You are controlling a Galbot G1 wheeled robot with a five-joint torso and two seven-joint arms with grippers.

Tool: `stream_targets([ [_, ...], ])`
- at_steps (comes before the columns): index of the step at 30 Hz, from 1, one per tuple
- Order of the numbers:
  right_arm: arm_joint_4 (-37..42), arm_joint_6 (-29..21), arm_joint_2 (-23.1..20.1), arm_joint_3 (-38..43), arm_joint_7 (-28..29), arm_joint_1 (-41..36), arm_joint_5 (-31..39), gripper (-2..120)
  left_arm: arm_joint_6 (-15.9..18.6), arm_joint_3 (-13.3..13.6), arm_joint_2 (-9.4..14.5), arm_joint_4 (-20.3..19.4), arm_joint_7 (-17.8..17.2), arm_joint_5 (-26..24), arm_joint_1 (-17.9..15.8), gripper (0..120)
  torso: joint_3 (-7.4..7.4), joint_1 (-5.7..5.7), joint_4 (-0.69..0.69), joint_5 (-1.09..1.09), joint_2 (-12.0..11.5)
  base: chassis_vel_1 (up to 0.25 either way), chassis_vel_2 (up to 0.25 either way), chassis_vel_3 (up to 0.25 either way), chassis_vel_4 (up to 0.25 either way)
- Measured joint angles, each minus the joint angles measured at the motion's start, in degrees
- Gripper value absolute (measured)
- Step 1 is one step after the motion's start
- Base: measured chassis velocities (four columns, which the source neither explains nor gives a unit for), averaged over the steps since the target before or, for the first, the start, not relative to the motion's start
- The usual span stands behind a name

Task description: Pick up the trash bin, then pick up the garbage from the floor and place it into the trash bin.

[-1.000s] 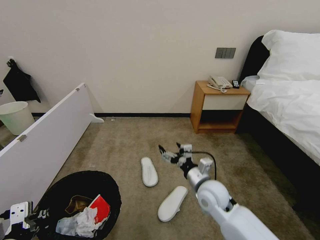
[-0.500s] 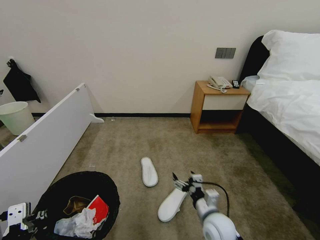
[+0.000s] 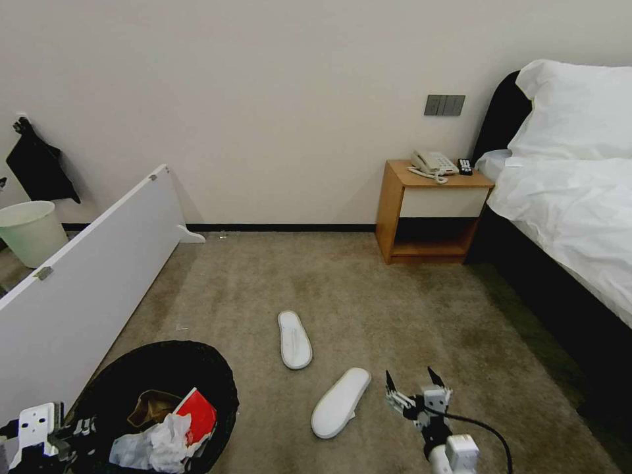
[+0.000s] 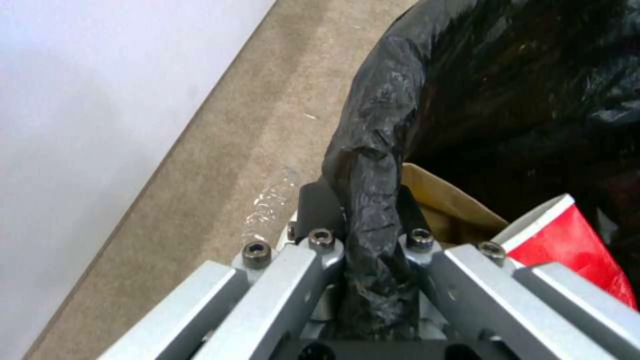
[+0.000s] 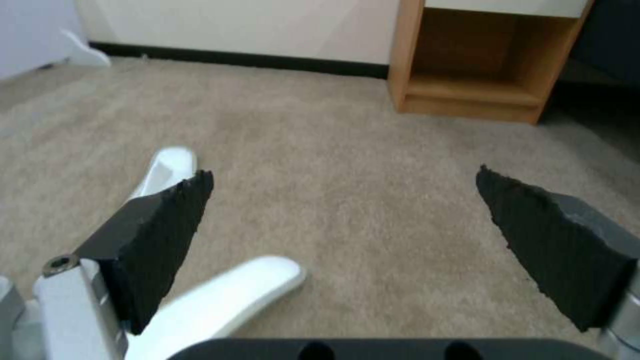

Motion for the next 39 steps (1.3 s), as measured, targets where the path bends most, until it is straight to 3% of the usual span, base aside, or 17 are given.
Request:
stream_targets([
  [8, 0.07, 1.44, 0.44, 1.6, -2.47, -2.49, -1.64, 100, 0.0, 0.41, 0.03, 0.85, 0.11, 0.89, -1.02, 3, 0.0, 0.0, 0.0, 0.0, -0.01, 0.0, 0.0, 0.0, 0.0],
  [39, -1.23, 1.22, 0.13, 1.63, -3.53, -1.5, -0.77, 100, 0.0, 0.63, 0.88, 1.71, 0.3, -0.04, -1.56, 3, 0.0, 0.0, 0.0, 0.0, -0.01, 0.0, 0.0, 0.0, 0.0],
])
